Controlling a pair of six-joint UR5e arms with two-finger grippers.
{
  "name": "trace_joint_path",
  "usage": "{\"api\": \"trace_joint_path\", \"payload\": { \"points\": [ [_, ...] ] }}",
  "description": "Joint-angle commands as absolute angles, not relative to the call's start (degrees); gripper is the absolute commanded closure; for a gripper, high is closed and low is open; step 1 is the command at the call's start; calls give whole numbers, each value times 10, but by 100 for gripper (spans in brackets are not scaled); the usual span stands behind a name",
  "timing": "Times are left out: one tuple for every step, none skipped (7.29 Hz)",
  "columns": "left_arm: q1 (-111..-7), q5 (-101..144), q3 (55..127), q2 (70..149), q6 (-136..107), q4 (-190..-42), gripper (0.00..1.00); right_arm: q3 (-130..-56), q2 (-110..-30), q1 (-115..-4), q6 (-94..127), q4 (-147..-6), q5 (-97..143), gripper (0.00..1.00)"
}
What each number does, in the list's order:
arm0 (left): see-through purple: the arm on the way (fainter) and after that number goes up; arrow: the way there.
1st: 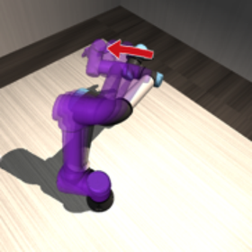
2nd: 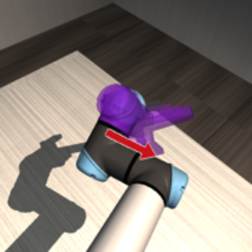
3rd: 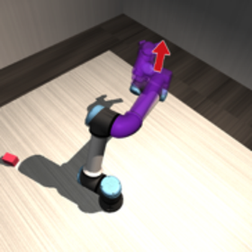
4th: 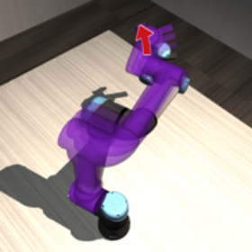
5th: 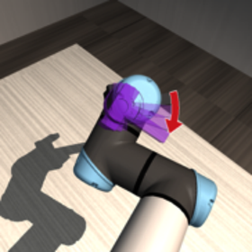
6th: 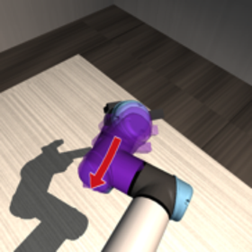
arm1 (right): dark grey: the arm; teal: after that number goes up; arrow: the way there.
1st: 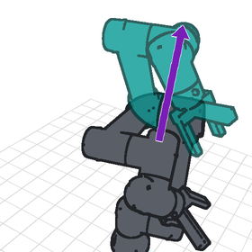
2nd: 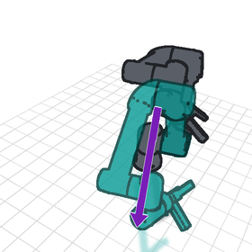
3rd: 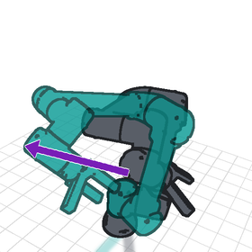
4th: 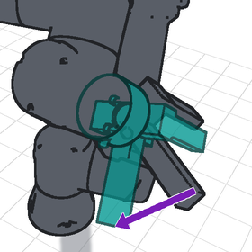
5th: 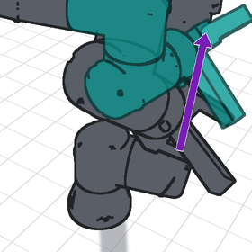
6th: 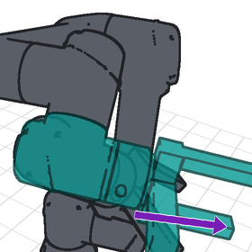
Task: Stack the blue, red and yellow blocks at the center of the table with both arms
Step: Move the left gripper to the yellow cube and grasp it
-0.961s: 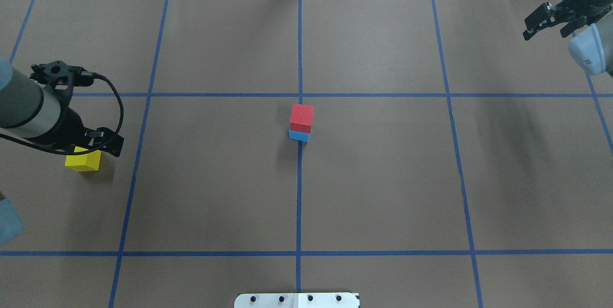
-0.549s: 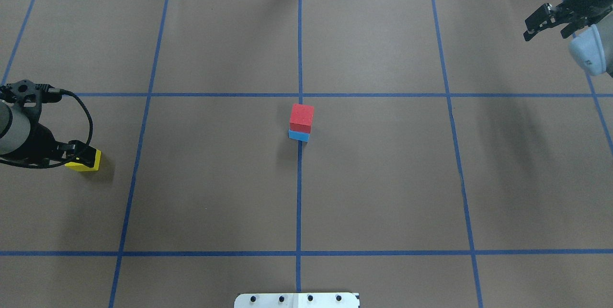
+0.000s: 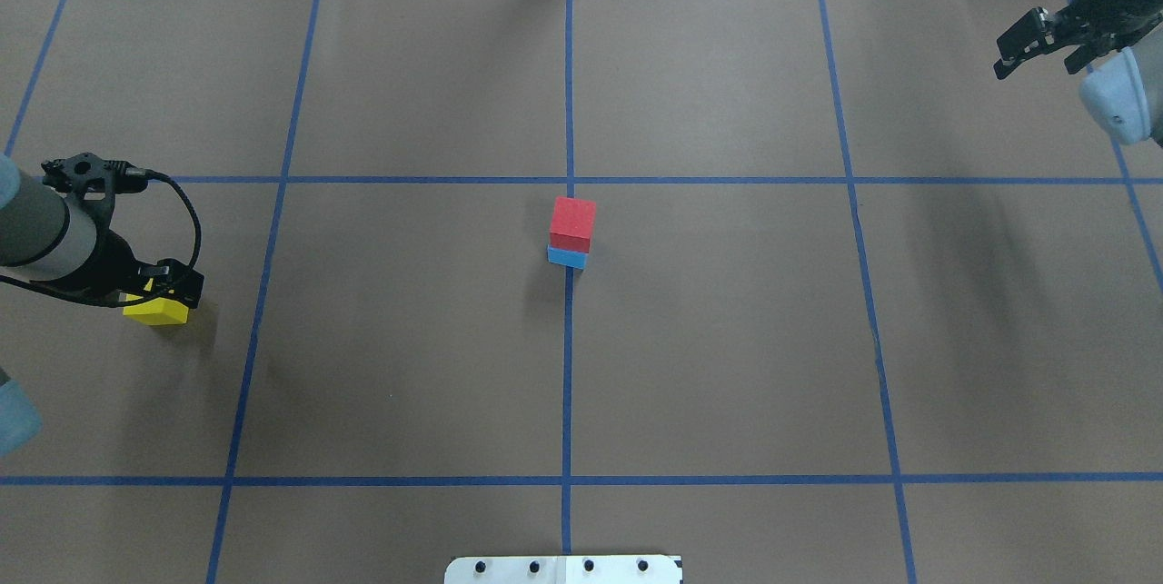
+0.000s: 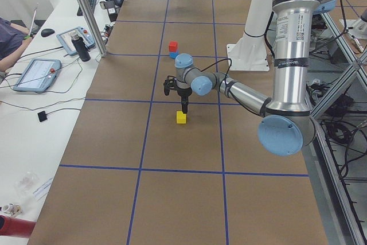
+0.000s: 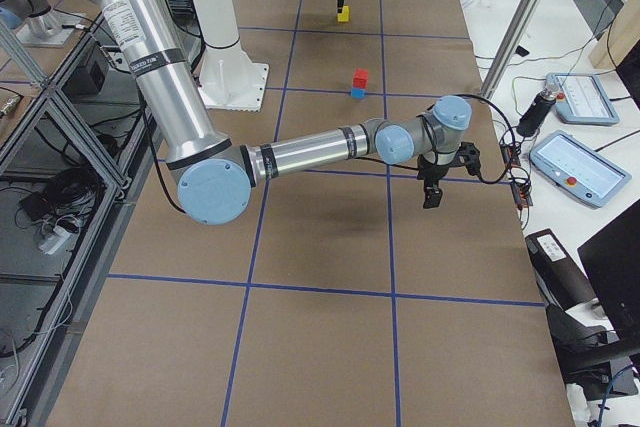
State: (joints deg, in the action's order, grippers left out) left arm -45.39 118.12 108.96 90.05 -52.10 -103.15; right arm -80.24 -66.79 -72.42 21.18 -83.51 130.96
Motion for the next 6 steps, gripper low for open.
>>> {"api": "trace_joint_path", "payload": {
  "points": [
    [-461,1181,1073,902,-477,-1034,0,-802,-668,-724,212,-836,1309,1],
    [-461,1181,1065,903,-473,-1034,0,-802,-668,-724,212,-836,1309,1],
    [-465,1180,1060,904,-466,-1034,0,-802,-668,-724,212,-836,1309,1],
    [-465,1180,1058,904,-467,-1034,0,-802,-668,-724,212,-836,1309,1],
    [-465,1180,1051,906,-467,-1034,0,-802,-668,-723,211,-836,1309,1],
    [-464,1181,1040,911,-467,-1034,0,-802,-667,-722,212,-836,1309,1]
  ]
}}
